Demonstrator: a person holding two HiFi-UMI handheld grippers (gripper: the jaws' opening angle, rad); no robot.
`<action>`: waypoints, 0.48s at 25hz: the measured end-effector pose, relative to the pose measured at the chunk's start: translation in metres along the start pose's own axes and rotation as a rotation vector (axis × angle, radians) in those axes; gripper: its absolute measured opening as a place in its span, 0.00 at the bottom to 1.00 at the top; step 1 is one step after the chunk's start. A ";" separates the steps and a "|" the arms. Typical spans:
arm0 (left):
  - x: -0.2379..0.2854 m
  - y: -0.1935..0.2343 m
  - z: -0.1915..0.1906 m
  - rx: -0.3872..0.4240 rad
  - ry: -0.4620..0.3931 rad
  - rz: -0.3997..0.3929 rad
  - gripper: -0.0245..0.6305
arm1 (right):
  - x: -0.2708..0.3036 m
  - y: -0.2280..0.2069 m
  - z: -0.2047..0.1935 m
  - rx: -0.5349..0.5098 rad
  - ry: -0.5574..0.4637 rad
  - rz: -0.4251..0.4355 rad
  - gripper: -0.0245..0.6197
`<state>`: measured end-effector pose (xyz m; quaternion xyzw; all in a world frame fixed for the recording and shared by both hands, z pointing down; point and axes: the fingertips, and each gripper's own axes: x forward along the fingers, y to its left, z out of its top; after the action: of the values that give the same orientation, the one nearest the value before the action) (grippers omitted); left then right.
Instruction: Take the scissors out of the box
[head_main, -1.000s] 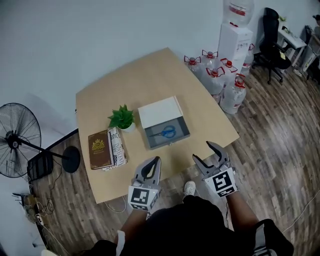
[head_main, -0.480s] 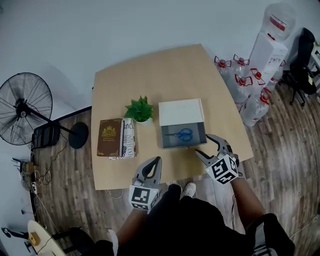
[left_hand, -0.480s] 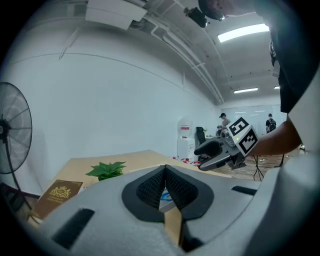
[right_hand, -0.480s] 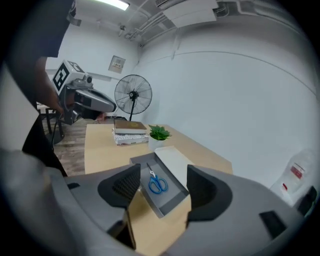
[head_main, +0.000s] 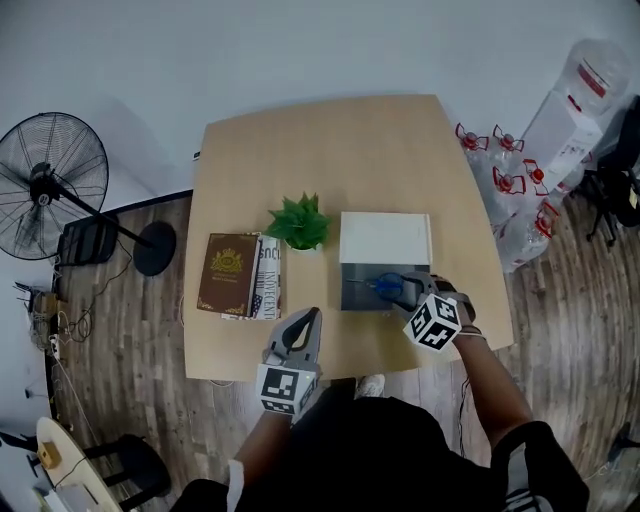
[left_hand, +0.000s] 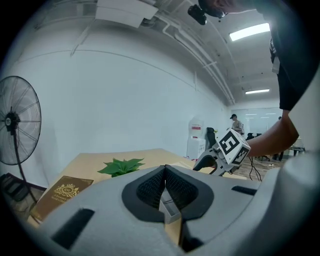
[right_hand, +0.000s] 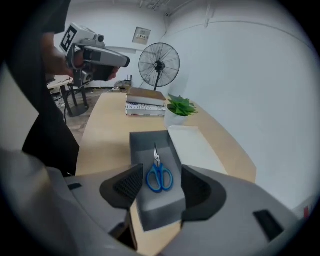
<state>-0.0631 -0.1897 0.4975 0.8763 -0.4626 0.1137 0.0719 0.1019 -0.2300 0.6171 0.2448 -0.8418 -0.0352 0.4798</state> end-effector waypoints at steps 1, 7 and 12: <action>0.002 0.006 -0.002 -0.003 0.005 0.007 0.03 | 0.009 0.000 -0.002 -0.016 0.029 0.023 0.40; 0.009 0.031 -0.014 -0.024 0.028 0.035 0.03 | 0.056 0.005 -0.023 -0.107 0.191 0.145 0.39; 0.013 0.044 -0.021 -0.034 0.041 0.041 0.03 | 0.081 0.007 -0.039 -0.147 0.292 0.187 0.31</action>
<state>-0.0954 -0.2200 0.5218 0.8627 -0.4809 0.1251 0.0939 0.0976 -0.2535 0.7043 0.1324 -0.7773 -0.0160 0.6149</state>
